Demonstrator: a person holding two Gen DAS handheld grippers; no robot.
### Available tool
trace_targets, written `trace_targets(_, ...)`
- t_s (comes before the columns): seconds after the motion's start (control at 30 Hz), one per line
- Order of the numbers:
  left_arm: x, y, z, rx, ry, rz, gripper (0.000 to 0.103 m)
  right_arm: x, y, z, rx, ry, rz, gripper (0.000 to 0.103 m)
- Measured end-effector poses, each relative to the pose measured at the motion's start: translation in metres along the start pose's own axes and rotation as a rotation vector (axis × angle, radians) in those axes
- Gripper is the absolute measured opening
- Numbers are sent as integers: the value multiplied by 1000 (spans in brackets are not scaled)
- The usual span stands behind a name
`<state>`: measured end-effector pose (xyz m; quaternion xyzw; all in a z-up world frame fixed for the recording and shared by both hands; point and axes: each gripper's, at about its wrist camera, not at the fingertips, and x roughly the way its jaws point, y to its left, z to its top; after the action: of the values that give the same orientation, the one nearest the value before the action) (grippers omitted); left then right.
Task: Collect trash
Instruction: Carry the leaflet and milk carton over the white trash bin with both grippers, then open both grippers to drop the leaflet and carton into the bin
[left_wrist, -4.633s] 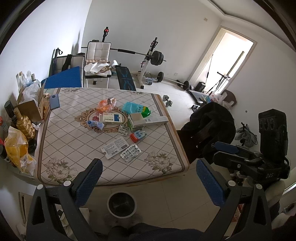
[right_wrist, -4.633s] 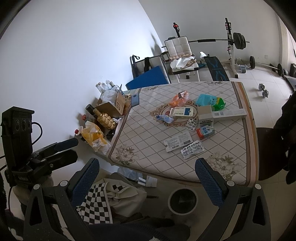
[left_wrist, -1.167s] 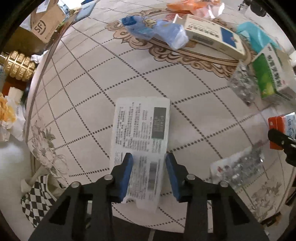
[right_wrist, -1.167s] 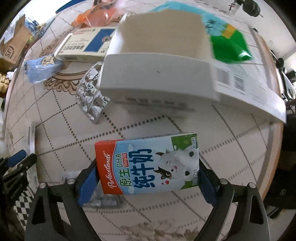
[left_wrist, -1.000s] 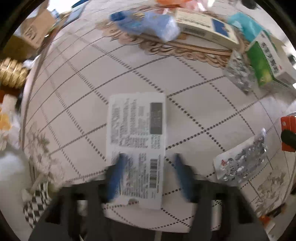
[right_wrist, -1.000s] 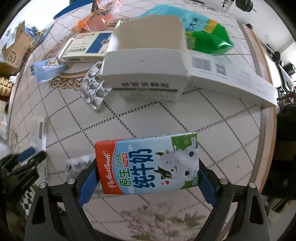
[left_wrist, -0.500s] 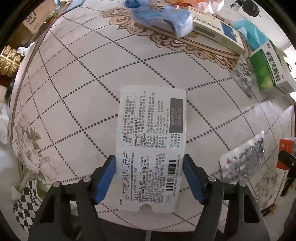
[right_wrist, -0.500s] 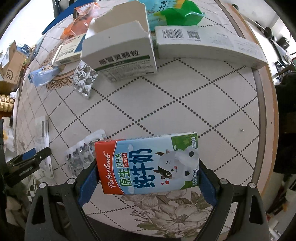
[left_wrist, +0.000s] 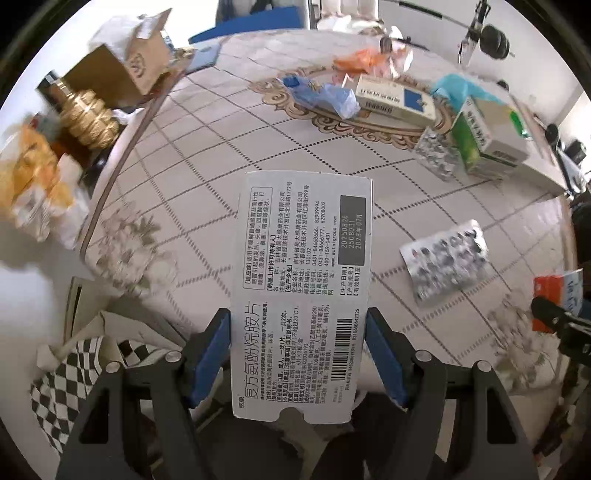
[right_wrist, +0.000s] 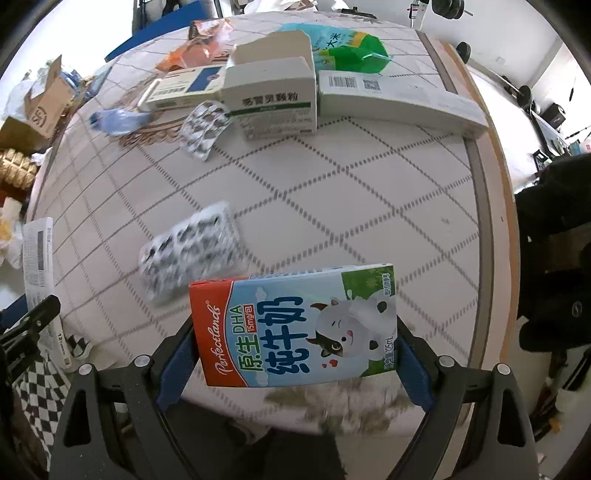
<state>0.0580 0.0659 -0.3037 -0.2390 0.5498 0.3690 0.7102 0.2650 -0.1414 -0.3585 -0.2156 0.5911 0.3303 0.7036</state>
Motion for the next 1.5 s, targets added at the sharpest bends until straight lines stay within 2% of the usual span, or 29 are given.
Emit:
trace_targets(0.13,-53,-41,-48,-23,-32,-33,70,-20,8,-39,-12,-9,18,94)
trace_targets(0.27,-56,-35,-90,-50,-33,-62,70,-20,23,-76,-41,10,55,94)
trace_targets(0.43,-34,-18,-145,-125,49,-93,70,15,43,-129,-151,130,91,94)
trace_targets(0.53,9,-11,-176,-209,143,-129,70,57,52,-161,-220,219,103,94)
trace_targets(0.63,76,-8,-204,-293,246,-194,70,121,56,-190,-265,311,108,94)
trace_targets(0.8,204,-5,-240,-370,362,-314,70,225,54,-218,-279,387,112,94)
trace_targets(0.87,259,-3,-252,-402,414,-388,70,267,52,-227,-271,411,118,94)
trace_targets(0.97,311,5,-265,-434,459,-448,71,320,53,-233,-265,428,147,94)
trace_targets(1.03,342,13,-275,-465,479,-484,87,354,56,-237,-266,433,180,95)
trace_targets(1.07,352,16,-279,-478,480,-487,100,365,60,-239,-267,436,192,95)
trace_targets(1.13,366,27,-290,-495,473,-448,100,393,64,-244,-285,453,213,98)
trace_targets(1.17,368,32,-296,-503,463,-414,100,404,65,-247,-291,460,217,103)
trace_targets(1.27,360,48,-312,-521,417,-313,100,420,66,-255,-314,453,210,103)
trace_targets(1.37,341,52,-323,-475,395,-140,100,416,66,-258,-335,447,168,103)
trace_targets(1.5,312,47,-327,-434,400,-38,100,390,62,-259,-376,420,80,103)
